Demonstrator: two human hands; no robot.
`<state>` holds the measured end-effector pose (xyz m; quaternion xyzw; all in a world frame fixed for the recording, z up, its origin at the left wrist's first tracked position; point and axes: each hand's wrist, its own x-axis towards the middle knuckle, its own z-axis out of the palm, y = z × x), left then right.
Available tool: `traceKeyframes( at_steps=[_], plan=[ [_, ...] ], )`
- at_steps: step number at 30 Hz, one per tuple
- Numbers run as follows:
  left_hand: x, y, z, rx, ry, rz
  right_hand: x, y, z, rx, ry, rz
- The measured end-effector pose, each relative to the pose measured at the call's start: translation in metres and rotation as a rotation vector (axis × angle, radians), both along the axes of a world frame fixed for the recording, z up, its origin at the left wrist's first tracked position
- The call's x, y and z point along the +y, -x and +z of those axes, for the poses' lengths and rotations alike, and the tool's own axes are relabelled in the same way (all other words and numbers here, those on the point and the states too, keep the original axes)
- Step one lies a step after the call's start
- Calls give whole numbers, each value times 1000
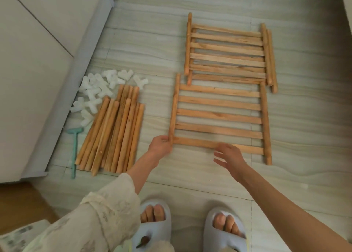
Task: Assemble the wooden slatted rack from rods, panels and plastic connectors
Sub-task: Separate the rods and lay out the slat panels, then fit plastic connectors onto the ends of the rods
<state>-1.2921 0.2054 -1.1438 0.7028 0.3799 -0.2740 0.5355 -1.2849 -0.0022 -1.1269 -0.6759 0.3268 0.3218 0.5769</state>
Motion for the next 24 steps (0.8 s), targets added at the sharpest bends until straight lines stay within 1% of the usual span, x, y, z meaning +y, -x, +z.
traceKeyframes(
  at_steps=[1, 2, 3, 4, 5, 6, 8, 11, 12, 14, 16, 20, 22, 24],
  plan=[
    [4, -2, 0, -8, -22, -14, 0, -2, -6, -115, 238, 264],
    [9, -5, 0, -35, -90, -65, -2, -4, -12, -250, 440, 530],
    [14, -10, 1, -78, -184, -133, -3, -7, -18, -374, 583, 755],
    [20, -17, 0, -136, -280, -196, -3, -10, -22, -456, 669, 933],
    [27, -26, 0, -202, -360, -250, -2, -15, -26, -475, 715, 1067],
    [35, -36, -2, -258, -436, -303, -1, -20, -28, -457, 737, 1169],
    [53, -59, -5, -330, -592, -403, 3, -25, -31, -394, 765, 1300],
    [74, -94, -2, -347, -797, -457, 9, -23, -35, -399, 842, 1363],
    [79, -105, -1, -343, -868, -482, 10, -20, -38, -428, 868, 1347],
    [86, -123, -3, -309, -957, -565, 10, -19, -43, -564, 932, 1289],
    [91, -138, -9, -243, -971, -629, 8, -22, -48, -651, 947, 1243],
    [97, -162, -19, -159, -942, -572, 8, -20, -54, -690, 924, 1222],
    [101, -168, -18, -192, -995, -576, 10, -21, -53, -688, 951, 1239],
    [103, -168, -17, -254, -1060, -603, 12, -24, -53, -726, 952, 1274]
  ],
)
